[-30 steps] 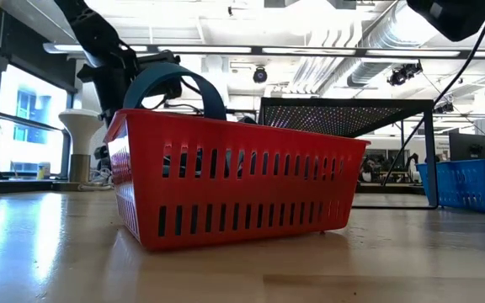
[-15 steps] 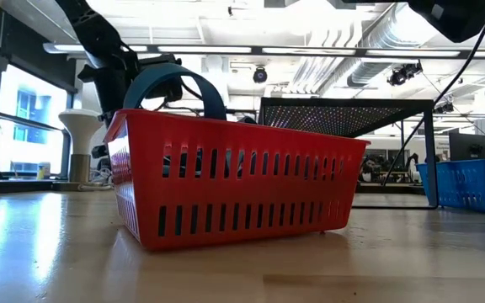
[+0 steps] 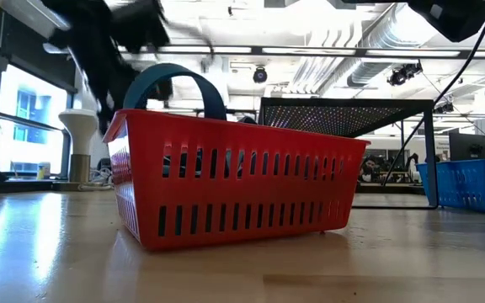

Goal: Pick & Place Office Desk Supplies
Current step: Put the purple spring keychain into the blue basket

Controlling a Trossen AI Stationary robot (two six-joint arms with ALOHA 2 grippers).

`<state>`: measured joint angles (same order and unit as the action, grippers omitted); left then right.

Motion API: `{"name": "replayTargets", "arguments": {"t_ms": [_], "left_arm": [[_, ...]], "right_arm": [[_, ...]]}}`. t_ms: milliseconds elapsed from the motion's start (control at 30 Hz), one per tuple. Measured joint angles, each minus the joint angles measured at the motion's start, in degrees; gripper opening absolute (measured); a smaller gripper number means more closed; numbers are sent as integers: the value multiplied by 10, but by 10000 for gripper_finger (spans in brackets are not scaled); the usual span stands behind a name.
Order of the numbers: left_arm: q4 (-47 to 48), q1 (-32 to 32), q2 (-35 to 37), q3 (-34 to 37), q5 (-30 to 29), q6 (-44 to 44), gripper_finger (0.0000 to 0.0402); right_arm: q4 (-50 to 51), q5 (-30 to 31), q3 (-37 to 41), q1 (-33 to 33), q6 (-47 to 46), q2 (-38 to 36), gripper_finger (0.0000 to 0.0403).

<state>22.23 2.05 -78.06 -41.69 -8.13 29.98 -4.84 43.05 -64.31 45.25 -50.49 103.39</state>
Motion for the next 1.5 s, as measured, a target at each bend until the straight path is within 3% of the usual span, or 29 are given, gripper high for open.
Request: {"name": "replayTargets", "arguments": {"t_ms": [133,267,400,567,633,733,1067,1500], "left_arm": [[-36,-109,65,0,-54,-16,3],[-139,-230,89,0,-101,-102,3],[-293,-340,68,-1,-169,-228,3],[-447,-421,13,-1,-326,-307,3],[-493,-435,-12,-1,-388,-309,3],[-534,-435,-45,-1,-428,-308,2],[-582,-403,-91,-1,-426,-308,3],[-598,-399,-91,-2,-406,-332,3]], "right_arm": [[-5,0,0,0,23,0,265],[-28,3,0,-2,68,0,265],[-79,18,0,-18,138,0,265],[-111,-4,0,-68,151,0,265],[-129,-28,0,-86,170,0,265],[-146,-54,0,-110,179,0,265],[-206,-166,0,-164,221,0,265],[-216,-197,0,-186,207,0,265]]}}
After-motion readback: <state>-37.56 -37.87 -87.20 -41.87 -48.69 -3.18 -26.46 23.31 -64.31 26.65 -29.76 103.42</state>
